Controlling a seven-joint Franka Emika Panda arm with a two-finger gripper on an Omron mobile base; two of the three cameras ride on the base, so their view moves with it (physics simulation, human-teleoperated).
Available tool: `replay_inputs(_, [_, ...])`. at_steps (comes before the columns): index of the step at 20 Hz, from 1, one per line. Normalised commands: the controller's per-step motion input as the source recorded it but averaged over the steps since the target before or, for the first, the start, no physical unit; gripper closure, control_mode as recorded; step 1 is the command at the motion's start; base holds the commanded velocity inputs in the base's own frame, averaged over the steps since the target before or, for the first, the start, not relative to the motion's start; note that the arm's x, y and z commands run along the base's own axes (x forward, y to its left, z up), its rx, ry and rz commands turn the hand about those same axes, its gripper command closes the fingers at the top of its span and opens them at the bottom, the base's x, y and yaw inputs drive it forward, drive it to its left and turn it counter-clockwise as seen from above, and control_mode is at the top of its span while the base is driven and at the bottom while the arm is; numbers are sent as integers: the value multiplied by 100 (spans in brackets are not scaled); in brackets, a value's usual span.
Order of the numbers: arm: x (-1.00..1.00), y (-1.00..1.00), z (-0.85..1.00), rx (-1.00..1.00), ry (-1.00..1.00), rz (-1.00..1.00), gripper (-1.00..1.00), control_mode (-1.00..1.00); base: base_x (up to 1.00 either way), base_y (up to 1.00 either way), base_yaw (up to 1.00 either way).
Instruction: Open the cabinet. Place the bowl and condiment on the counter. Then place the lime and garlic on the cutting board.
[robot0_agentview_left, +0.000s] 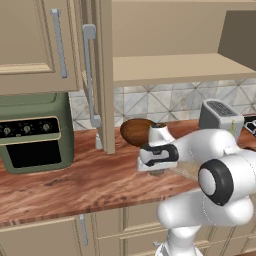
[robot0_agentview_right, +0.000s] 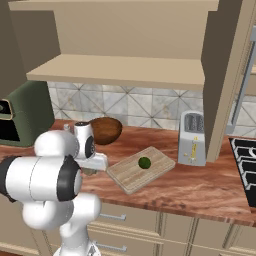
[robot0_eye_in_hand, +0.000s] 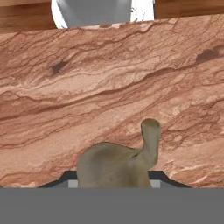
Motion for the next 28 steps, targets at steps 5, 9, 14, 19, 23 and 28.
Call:
replay_inputs(5, [-11, -64, 63, 7, 0, -11, 100, -100, 0, 0, 0])
replay_inputs(9, [0, -89, 44, 1, 0, -10, 100, -100, 0, 0, 0])
replay_inputs(14, [12, -88, 5, 0, 9, -5, 100, -100, 0, 0, 0])
replay_inputs(19, [15, -61, -13, 0, 13, -1, 100, -100, 0, 0, 0])
replay_inputs(23, [22, -33, -9, 0, 8, 0, 100, -100, 0, 0, 0])
replay_inputs(28, [2, -7, -6, -1, 3, 0, -100, -100, 0, 0, 0])
